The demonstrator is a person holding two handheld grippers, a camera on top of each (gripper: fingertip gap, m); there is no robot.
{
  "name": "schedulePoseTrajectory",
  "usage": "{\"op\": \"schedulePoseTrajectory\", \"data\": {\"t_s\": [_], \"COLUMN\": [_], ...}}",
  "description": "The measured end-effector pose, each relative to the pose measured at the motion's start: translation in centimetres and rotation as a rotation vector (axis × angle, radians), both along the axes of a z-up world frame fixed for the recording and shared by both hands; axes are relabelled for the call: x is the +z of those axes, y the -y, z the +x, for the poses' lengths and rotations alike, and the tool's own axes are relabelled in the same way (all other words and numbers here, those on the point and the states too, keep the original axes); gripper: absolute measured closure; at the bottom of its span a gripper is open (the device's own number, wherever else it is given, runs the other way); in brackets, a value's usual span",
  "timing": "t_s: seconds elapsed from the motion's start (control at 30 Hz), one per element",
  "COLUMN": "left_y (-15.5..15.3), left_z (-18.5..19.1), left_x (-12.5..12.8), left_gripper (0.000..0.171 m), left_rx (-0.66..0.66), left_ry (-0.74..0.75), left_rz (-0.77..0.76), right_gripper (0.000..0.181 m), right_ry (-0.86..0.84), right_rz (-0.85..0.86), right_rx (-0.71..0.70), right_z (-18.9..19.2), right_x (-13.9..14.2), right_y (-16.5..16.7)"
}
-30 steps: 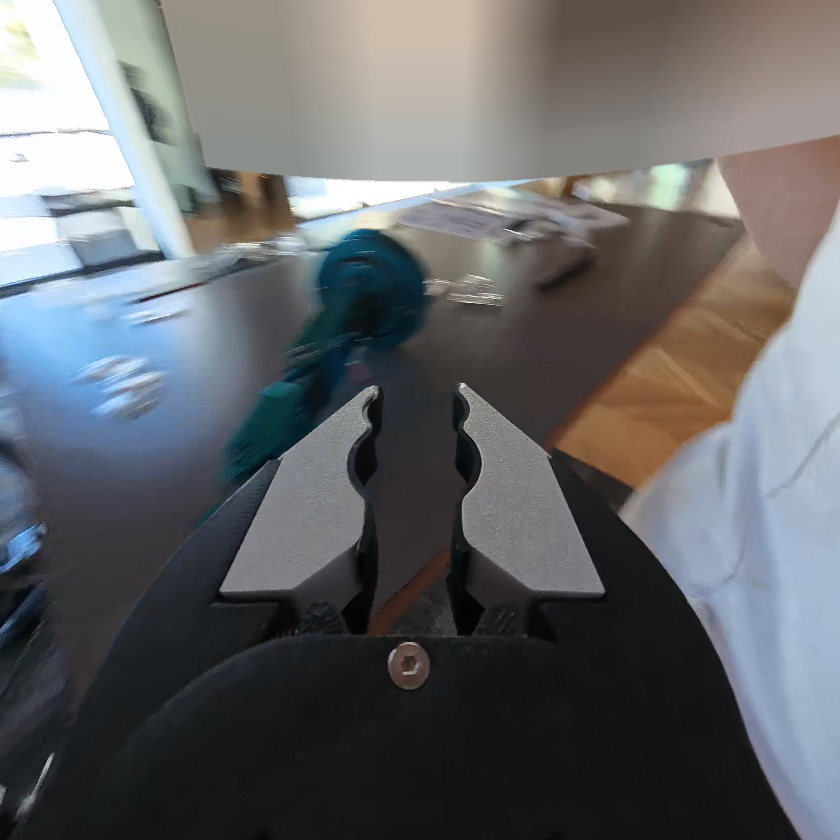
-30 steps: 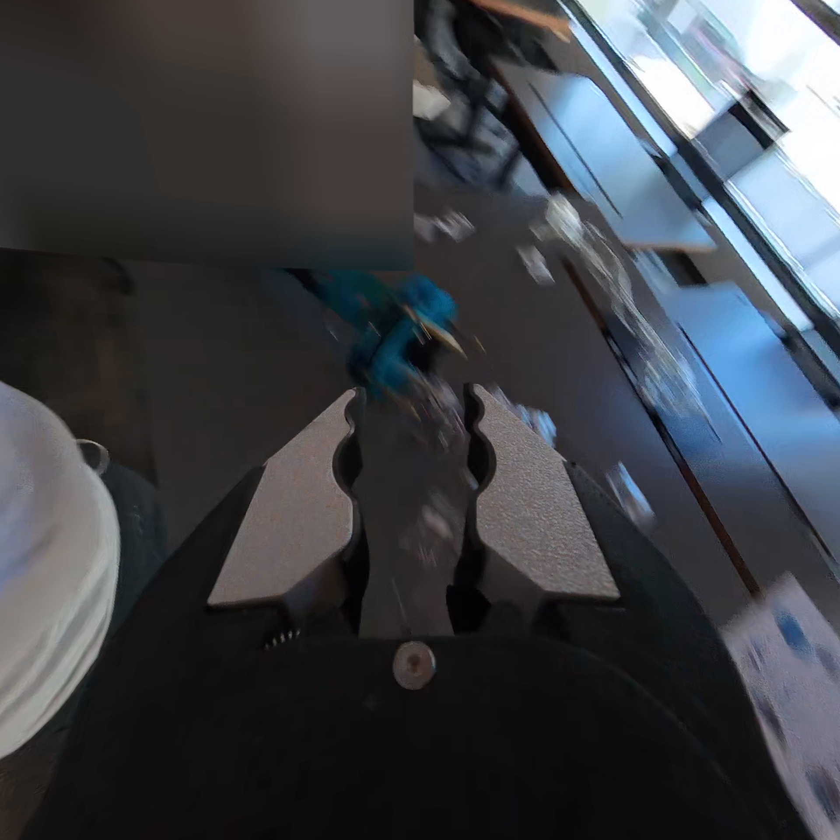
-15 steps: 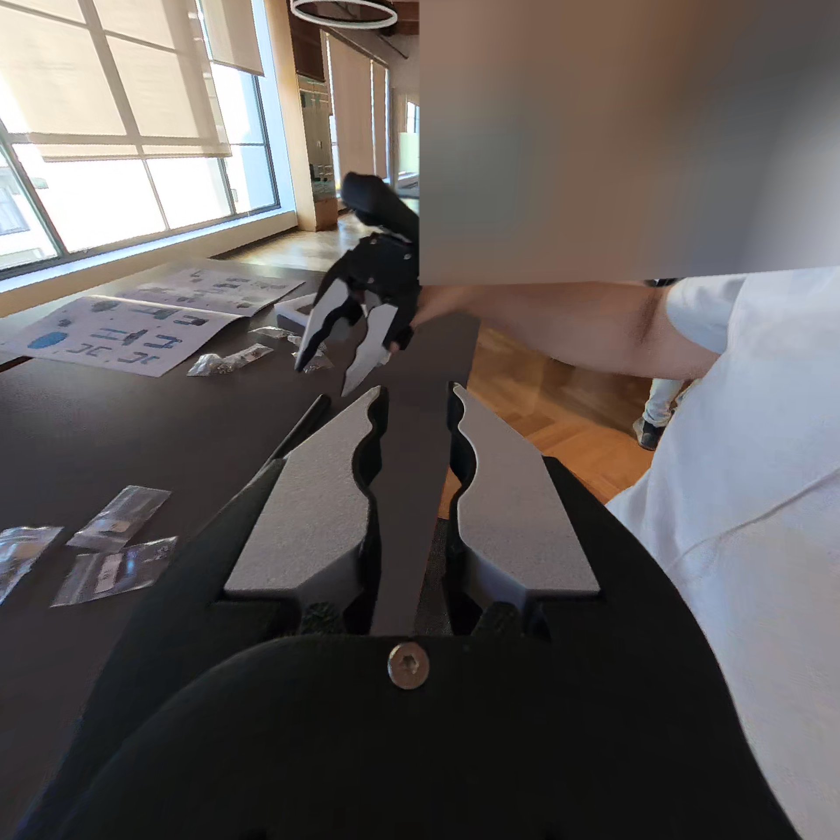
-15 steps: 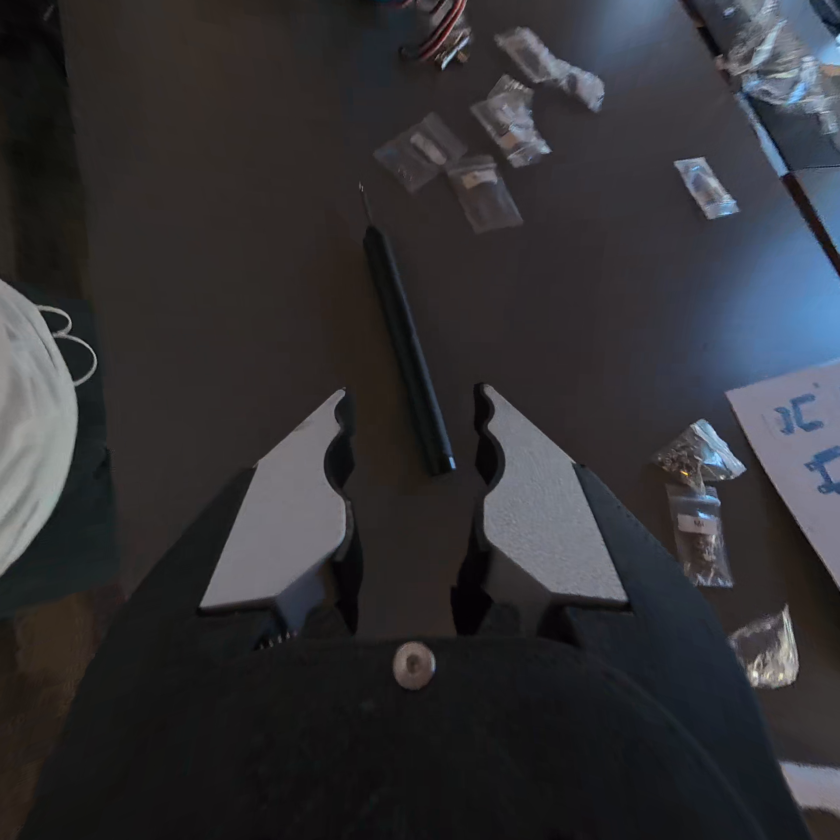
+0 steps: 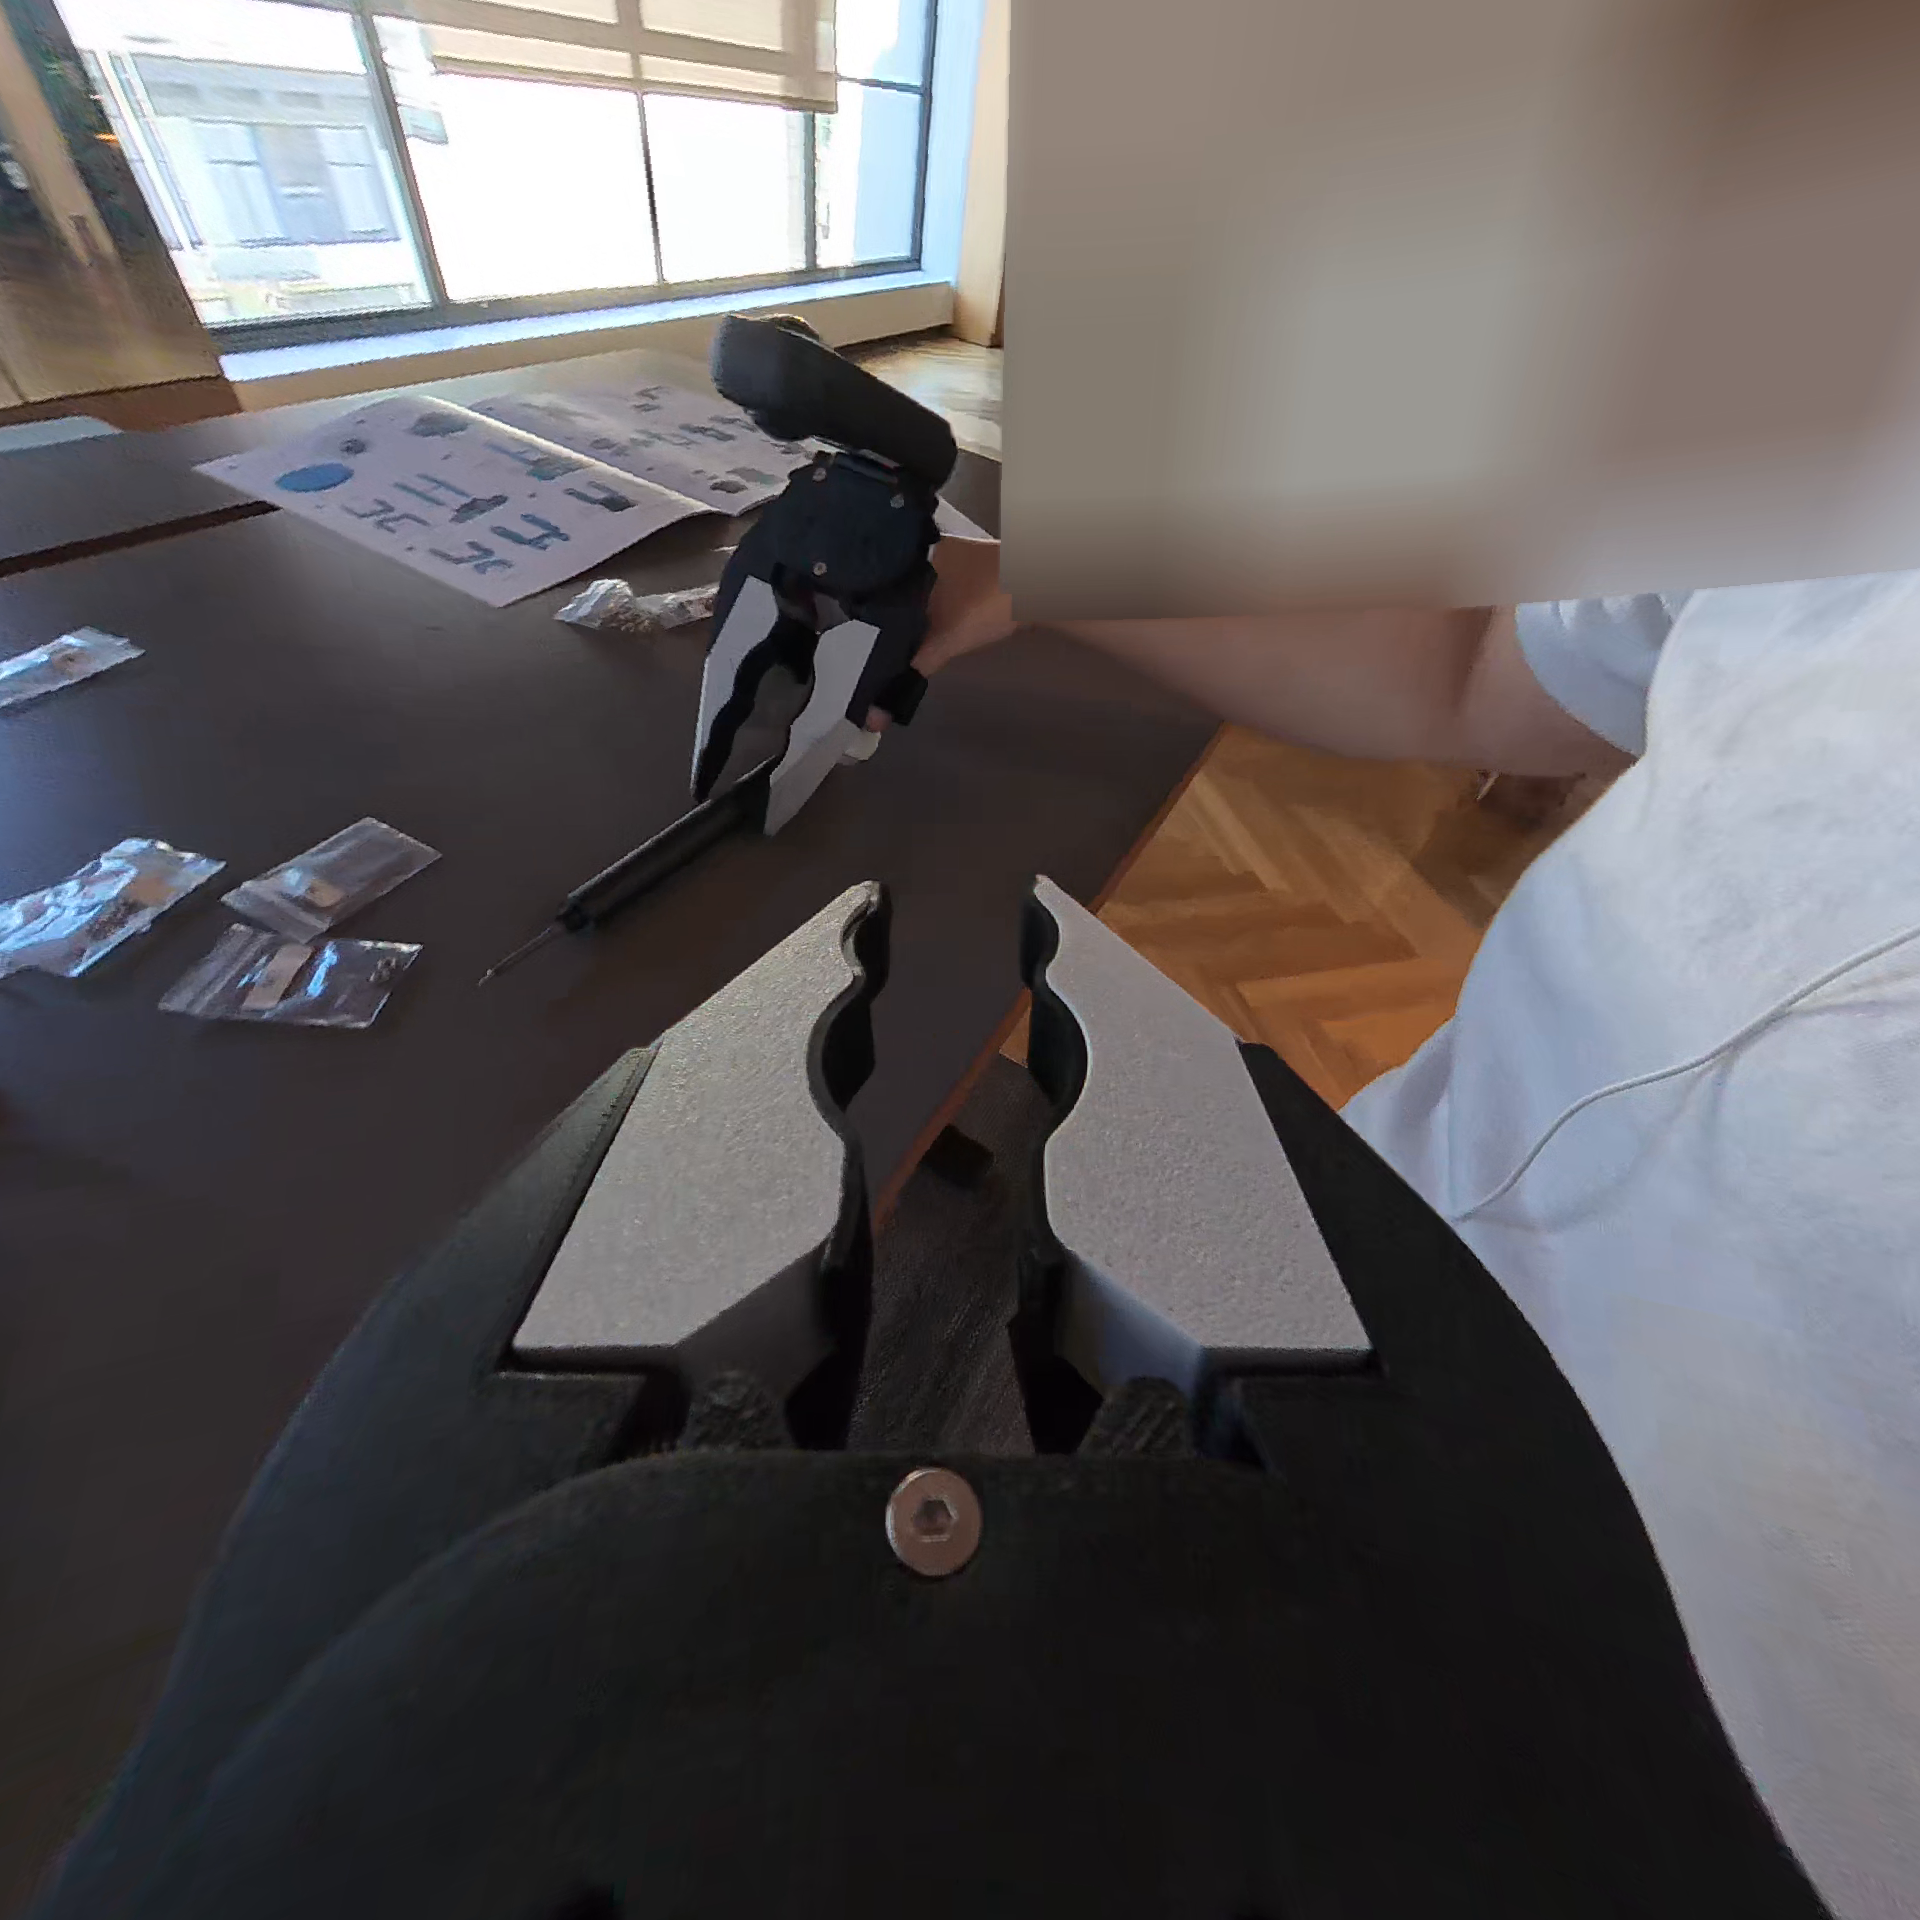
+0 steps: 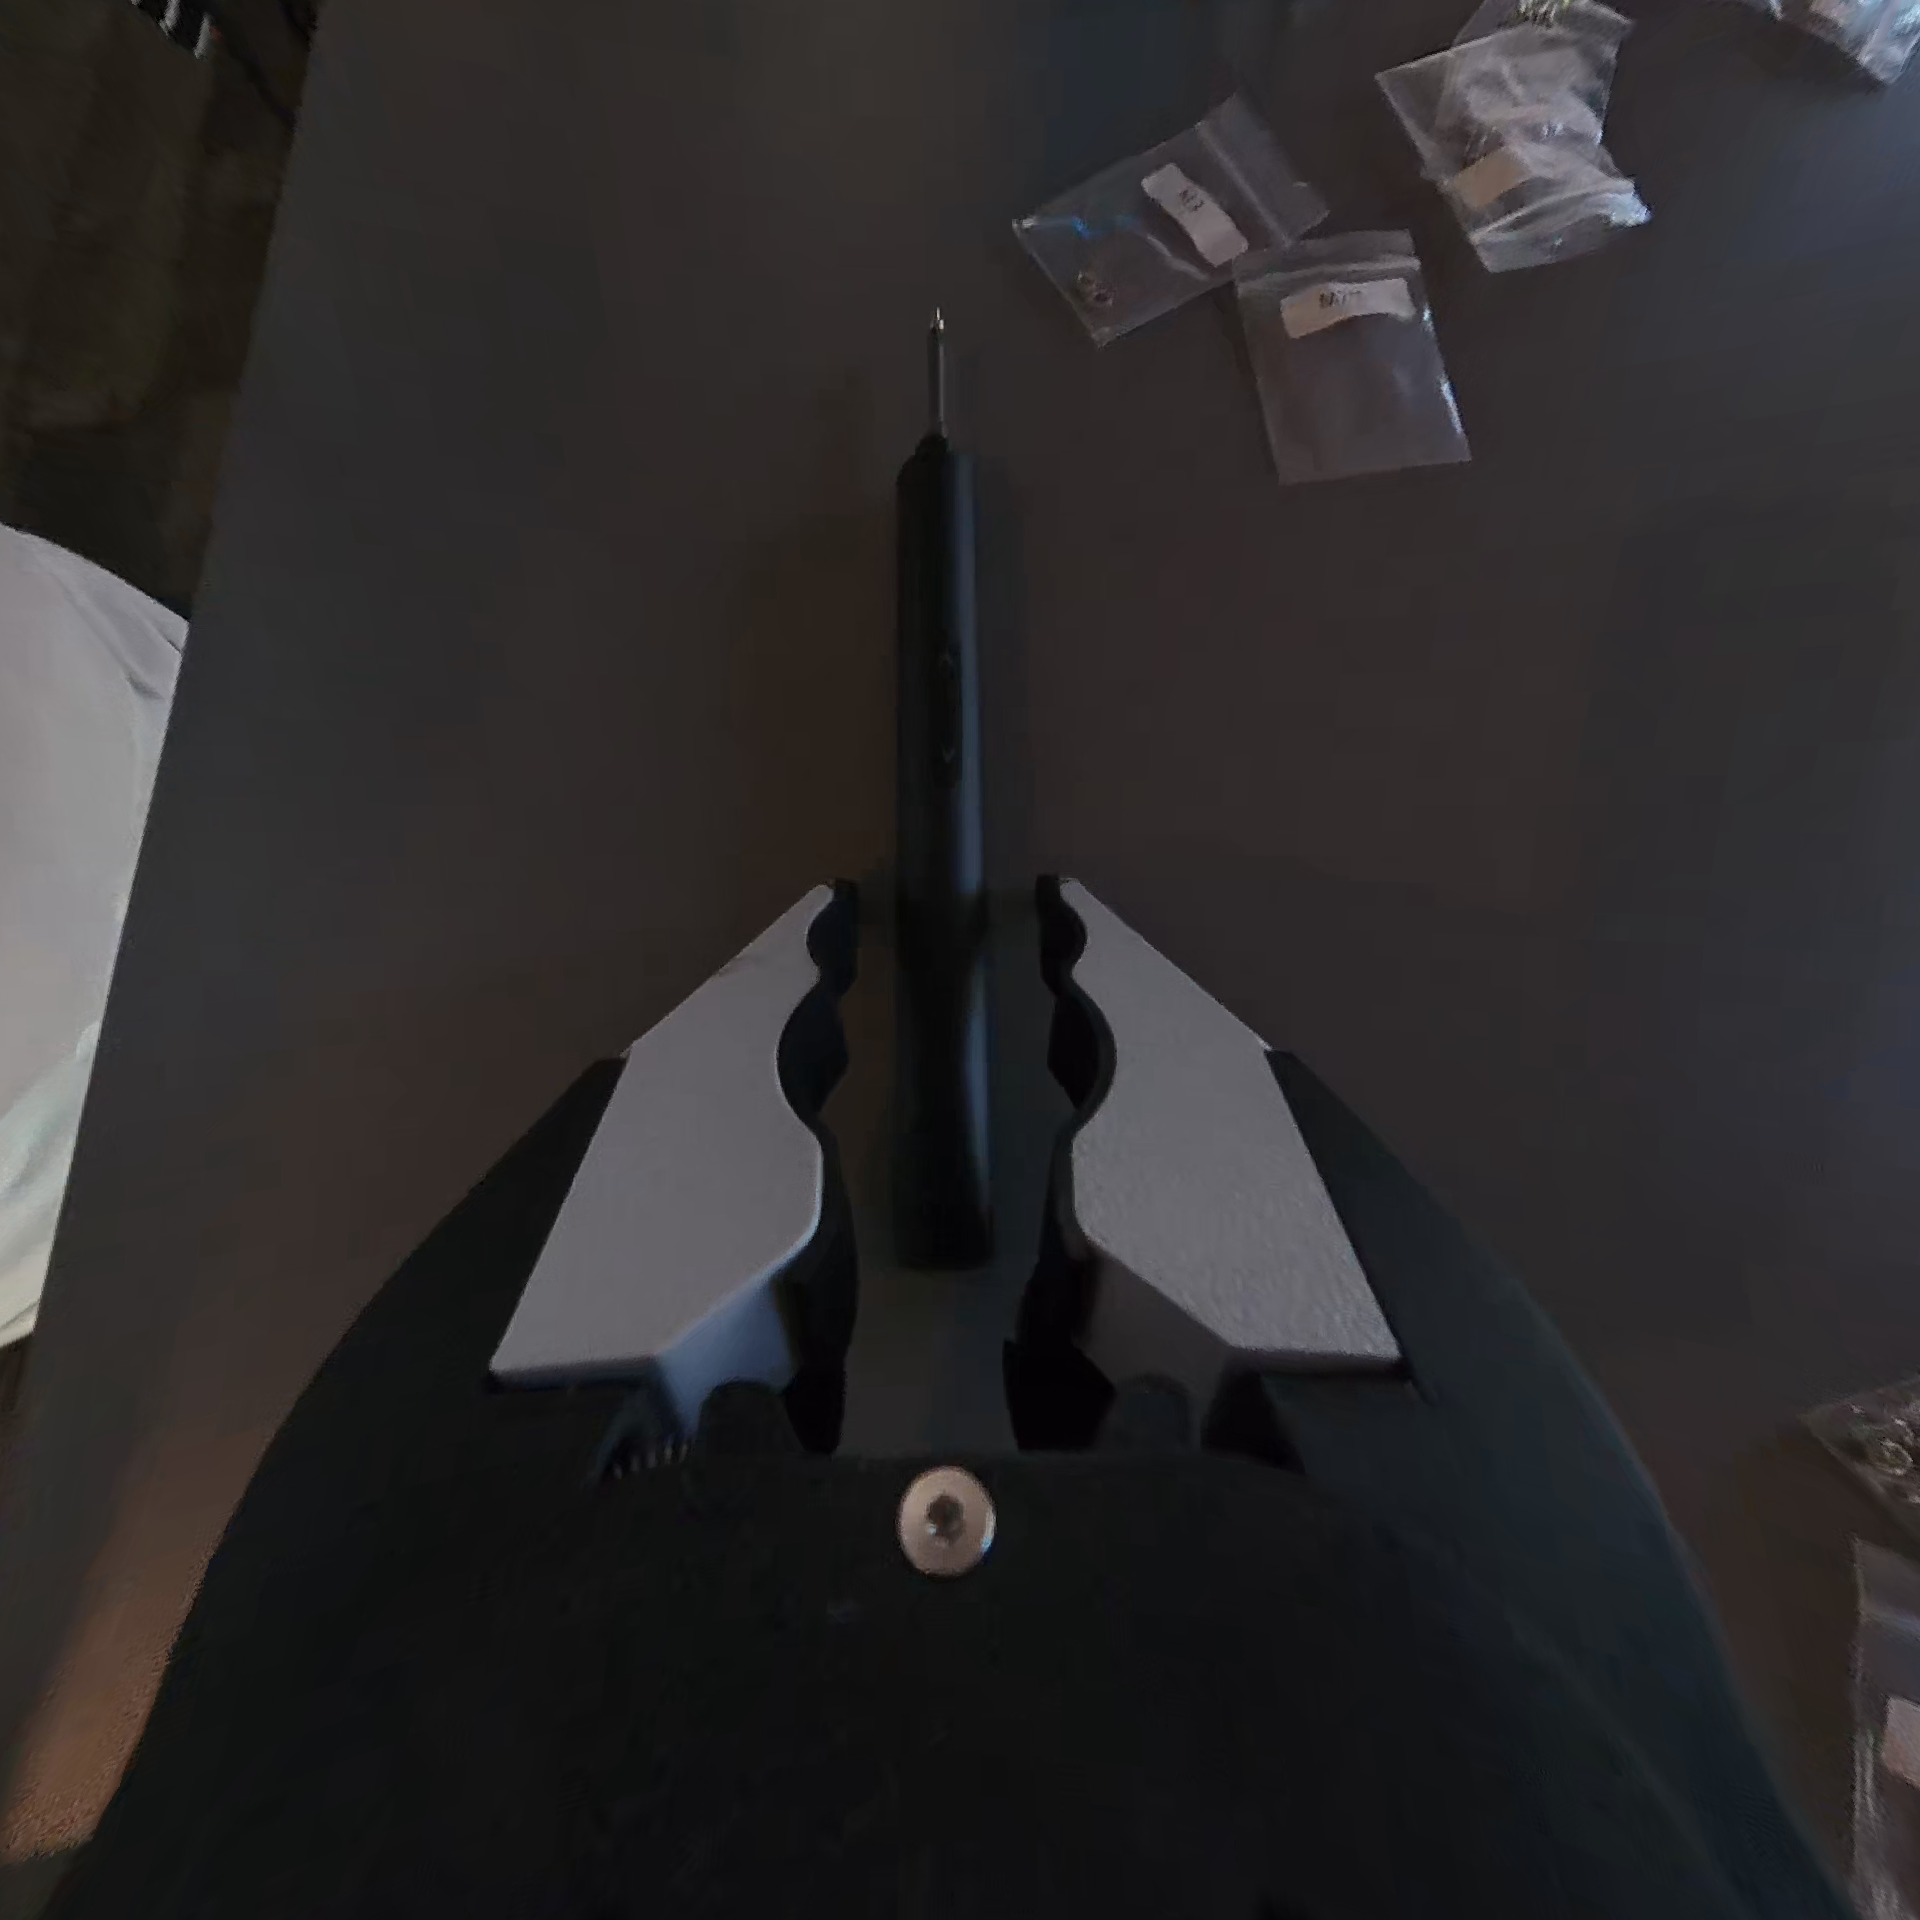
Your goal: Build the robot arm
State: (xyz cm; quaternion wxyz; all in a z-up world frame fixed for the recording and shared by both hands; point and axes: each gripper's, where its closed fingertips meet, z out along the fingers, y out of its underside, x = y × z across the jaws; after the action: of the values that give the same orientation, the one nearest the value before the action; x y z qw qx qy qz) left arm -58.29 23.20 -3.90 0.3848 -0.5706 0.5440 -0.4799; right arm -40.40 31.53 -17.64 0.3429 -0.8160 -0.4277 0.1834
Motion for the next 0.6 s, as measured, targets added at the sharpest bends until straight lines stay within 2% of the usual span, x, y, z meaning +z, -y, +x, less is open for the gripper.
{"op": "schedulePoseTrajectory", "data": {"t_s": [0.1,0.3,0.53,0.6], "left_y": [-0.3,-1.1,-2.8,-3.9], "left_z": [-0.4,-1.3,-3.4,-4.0], "left_x": [-0.3,-1.1,-2.4,-2.8], "left_gripper": [0.149,0.149,0.148,0.148], "left_rx": [0.041,0.080,0.156,0.171], "left_ry": [0.009,-0.008,-0.056,-0.074], "left_rz": [-0.007,-0.005,0.026,0.075], "right_gripper": [0.163,0.164,0.164,0.164], "right_ry": [-0.003,0.052,0.160,0.177], "right_rz": [0.012,0.089,0.280,0.295], "right_rx": [0.012,0.001,-0.005,0.014], "right_z": [0.0,-0.2,-2.2,-3.2], "right_x": [0.1,0.2,2.6,3.0], "right_y": [0.2,0.4,0.0,0.0]}}
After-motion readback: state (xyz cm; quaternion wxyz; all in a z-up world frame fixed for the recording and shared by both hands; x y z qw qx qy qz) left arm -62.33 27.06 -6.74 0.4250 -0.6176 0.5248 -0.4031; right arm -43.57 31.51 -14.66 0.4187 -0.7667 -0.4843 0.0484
